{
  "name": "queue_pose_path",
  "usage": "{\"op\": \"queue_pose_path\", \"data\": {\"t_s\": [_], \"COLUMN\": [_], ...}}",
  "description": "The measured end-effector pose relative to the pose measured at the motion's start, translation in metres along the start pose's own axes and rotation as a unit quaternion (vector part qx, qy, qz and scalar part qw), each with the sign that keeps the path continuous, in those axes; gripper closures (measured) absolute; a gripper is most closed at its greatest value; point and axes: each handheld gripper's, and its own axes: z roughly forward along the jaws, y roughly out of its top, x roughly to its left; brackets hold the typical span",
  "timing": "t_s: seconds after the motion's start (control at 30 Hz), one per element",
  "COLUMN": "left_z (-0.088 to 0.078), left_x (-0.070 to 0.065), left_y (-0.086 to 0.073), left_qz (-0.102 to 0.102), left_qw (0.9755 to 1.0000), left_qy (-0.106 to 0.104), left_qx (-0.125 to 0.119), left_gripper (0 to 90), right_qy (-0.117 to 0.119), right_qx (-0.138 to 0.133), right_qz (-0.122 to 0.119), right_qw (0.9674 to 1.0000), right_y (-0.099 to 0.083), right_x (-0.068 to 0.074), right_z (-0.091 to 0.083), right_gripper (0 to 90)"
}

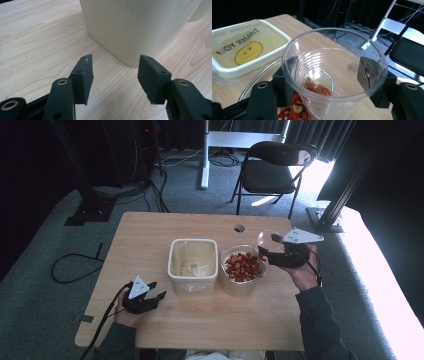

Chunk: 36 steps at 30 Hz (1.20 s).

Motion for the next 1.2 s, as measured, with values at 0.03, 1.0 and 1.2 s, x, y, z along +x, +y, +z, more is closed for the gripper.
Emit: {"op": "queue_pose_path", "data": {"t_s": [0.03, 1.0, 1.2], "left_z": [0.000, 0.001, 0.001], "left_x": [0.000, 0.000, 0.000], "left_y": [0.000, 0.000, 0.000], "left_qz": [0.000, 0.001, 0.000], "left_qw": [1.0000, 1.0000, 1.0000], "left_qy": [0.000, -0.002, -0.002], "left_qx": [0.000, 0.000, 0.000], "left_gripper": [46.9, 47.0, 46.9], "right_qy": [0.002, 0.044, 0.053], "right_qx": [-0.001, -0.016, -0.020], "right_qz": [-0.001, -0.016, -0.018], "right_qw": [1.0000, 0.9988, 0.9982], "right_y": [0.000, 0.014, 0.019], "right_x": [0.002, 0.031, 0.036], "right_z": [0.001, 0.020, 0.026], "right_gripper": [33.6, 33.3, 33.3]}}
